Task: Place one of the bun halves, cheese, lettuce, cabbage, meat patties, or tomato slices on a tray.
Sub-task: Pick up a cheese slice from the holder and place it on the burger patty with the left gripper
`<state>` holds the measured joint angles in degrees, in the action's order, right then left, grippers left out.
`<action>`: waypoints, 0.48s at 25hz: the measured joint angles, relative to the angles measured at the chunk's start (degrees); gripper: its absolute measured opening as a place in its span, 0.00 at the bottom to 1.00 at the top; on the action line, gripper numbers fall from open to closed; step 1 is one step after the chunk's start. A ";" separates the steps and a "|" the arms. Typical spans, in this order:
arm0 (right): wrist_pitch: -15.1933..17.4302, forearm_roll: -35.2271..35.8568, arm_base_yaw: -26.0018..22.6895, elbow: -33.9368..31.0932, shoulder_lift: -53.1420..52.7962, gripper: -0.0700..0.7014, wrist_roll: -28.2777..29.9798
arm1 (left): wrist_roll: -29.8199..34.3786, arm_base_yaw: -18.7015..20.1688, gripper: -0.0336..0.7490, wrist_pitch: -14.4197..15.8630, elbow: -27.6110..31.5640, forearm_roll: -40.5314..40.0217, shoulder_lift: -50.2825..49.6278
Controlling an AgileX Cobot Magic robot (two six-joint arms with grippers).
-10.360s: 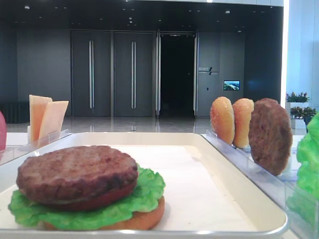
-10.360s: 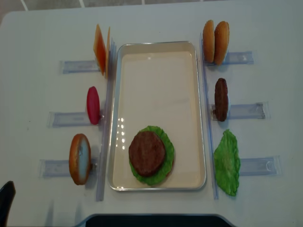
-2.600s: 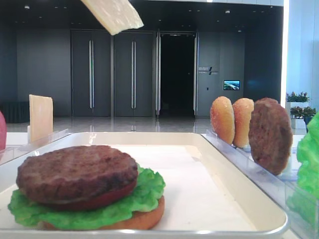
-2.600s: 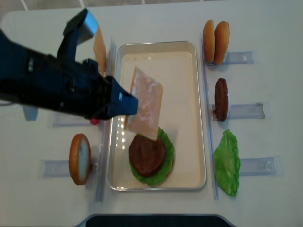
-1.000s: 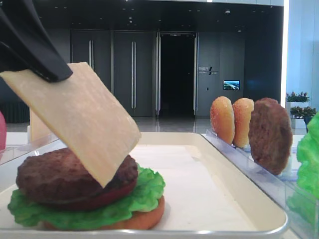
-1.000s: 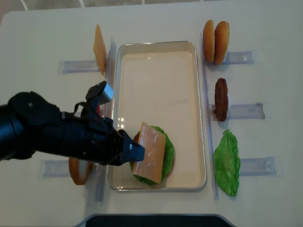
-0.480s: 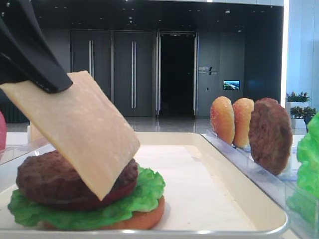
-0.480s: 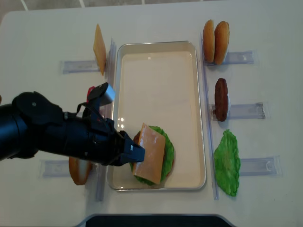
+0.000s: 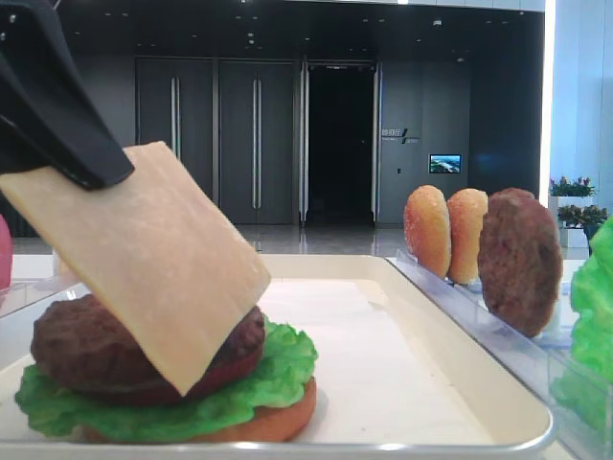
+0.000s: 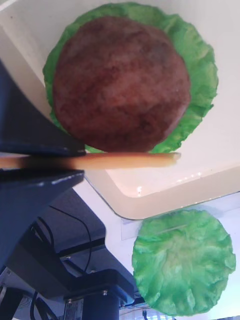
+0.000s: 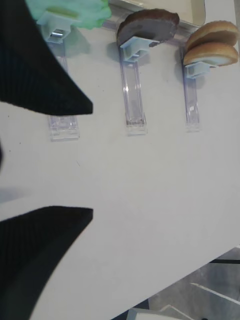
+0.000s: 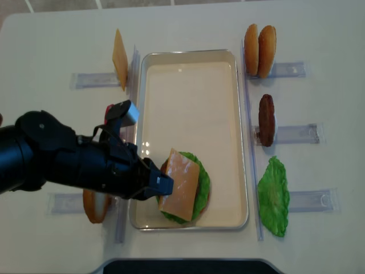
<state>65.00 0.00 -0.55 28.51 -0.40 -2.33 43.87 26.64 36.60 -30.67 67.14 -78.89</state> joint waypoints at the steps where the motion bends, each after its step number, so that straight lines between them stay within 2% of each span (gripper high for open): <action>1: 0.00 0.00 0.00 0.00 0.00 0.63 0.00 | 0.05 0.00 0.08 -0.02 0.00 -0.12 0.00; 7: 0.00 0.00 0.00 0.00 0.00 0.63 0.00 | -0.33 0.00 0.12 -0.93 0.00 -0.36 0.00; 10: 0.00 0.00 0.00 0.00 0.00 0.63 0.00 | -2.06 0.00 0.27 -2.27 0.00 -2.06 0.00; 12: 0.00 0.00 0.00 0.00 0.00 0.63 0.00 | -3.60 0.00 0.43 -2.95 0.00 -4.38 0.00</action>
<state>65.00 0.00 -0.55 28.51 -0.40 -2.33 40.27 26.64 33.65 -30.67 62.77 -78.89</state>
